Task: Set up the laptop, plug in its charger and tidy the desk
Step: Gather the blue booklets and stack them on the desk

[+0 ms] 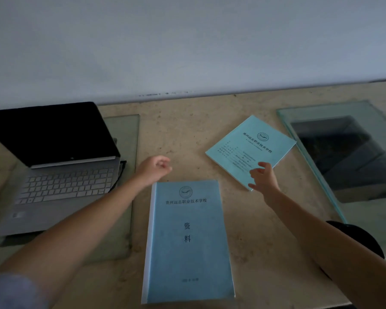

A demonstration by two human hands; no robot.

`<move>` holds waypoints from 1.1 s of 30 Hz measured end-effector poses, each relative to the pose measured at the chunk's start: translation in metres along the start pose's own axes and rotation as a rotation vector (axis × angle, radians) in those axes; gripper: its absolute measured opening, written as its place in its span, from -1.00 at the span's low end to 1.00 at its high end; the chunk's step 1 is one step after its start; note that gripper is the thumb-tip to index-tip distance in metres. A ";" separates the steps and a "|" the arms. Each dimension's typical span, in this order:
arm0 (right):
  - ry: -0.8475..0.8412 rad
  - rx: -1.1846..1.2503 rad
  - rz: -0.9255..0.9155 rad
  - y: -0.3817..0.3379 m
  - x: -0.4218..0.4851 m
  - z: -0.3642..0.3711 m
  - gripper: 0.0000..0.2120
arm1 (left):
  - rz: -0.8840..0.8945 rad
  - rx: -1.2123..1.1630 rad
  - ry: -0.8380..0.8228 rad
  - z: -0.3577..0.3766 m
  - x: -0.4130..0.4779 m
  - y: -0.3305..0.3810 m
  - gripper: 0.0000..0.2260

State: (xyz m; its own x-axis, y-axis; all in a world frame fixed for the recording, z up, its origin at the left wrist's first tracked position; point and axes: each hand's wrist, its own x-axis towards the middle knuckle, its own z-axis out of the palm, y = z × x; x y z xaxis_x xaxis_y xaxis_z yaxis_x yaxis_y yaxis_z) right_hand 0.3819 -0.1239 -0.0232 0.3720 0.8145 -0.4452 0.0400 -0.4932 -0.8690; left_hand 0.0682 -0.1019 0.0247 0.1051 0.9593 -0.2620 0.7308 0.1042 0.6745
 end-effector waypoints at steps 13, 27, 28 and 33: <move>0.226 0.222 0.157 -0.010 0.084 -0.071 -0.51 | 0.129 -0.086 -0.237 0.088 0.167 0.124 -0.61; 0.211 0.201 0.092 0.011 0.104 -0.050 -0.69 | -0.136 -0.005 -0.261 0.137 0.220 0.120 -0.56; 0.212 0.195 0.081 0.011 0.104 -0.050 -0.68 | -0.197 -0.086 -0.296 0.134 0.220 0.122 -0.58; 0.188 0.184 0.081 0.009 0.101 -0.039 -0.59 | -0.263 -0.359 -0.446 0.121 0.206 0.143 -0.65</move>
State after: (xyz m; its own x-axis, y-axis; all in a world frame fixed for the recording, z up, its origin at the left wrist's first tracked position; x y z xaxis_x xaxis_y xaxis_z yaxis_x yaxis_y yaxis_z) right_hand 0.4557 -0.0582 -0.0676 0.5336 0.6953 -0.4814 -0.1592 -0.4765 -0.8647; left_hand 0.2754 0.0793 -0.0165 0.2799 0.6960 -0.6612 0.5066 0.4779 0.7176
